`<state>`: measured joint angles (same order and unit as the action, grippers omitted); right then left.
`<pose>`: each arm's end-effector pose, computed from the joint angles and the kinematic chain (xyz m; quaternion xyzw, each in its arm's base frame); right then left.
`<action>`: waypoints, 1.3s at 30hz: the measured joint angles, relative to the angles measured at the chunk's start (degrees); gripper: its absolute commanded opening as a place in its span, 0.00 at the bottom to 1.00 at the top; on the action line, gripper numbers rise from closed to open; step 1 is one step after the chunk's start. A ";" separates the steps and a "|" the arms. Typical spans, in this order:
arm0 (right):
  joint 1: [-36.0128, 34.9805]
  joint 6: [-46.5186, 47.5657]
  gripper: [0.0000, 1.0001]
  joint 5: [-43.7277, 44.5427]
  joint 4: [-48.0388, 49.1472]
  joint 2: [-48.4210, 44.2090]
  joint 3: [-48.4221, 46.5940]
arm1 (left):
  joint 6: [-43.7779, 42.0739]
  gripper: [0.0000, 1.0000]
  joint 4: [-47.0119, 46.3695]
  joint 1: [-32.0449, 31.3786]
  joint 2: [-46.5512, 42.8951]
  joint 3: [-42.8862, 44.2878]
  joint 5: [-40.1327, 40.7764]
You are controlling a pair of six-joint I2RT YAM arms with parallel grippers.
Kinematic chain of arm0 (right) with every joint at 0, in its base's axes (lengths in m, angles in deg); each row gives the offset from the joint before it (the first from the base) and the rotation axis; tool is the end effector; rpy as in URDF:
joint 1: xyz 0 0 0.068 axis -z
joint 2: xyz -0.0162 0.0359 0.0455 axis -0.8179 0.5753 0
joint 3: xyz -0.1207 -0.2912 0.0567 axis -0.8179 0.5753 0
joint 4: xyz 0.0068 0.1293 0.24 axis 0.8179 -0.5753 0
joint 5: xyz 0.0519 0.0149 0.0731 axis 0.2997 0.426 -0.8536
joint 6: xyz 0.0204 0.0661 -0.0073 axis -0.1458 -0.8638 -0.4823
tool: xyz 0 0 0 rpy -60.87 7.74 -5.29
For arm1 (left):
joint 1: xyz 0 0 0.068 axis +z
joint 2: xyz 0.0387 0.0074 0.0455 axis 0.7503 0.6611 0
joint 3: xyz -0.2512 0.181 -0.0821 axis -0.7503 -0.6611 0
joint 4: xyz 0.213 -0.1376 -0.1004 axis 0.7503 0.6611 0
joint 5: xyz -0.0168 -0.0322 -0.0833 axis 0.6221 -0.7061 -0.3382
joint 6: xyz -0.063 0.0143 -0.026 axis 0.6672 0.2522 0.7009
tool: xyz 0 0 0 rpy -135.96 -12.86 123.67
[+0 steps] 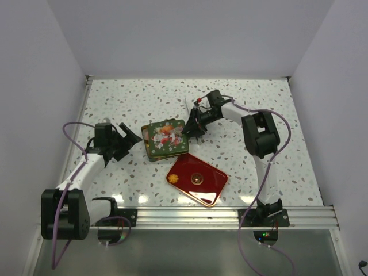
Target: Pack the cookies
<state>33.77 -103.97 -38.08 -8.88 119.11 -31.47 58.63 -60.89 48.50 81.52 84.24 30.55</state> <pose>0.4548 0.2282 0.1624 -0.0007 -0.8515 -0.5197 0.0698 0.2325 -0.0115 0.2178 -0.3448 0.8571 -0.2363 0.3010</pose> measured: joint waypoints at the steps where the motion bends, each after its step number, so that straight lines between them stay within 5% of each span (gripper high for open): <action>1: -0.11 -0.07 0.45 0.44 0.02 0.00 0.33 | 0.00 0.98 -0.09 0.00 -0.07 -0.22 -0.02; 20: -2.69 -5.42 0.38 3.93 2.27 0.72 -1.99 | -0.04 0.98 -0.35 0.00 -0.35 -0.66 -0.44; 39: -3.78 -8.76 0.44 2.47 5.86 4.44 -6.29 | -1.20 0.98 -2.10 0.00 0.50 -0.66 -3.13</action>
<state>29.99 -112.73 -35.61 -3.02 123.55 -37.76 57.43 -62.99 48.50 82.02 83.59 27.43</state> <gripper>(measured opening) 0.425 0.983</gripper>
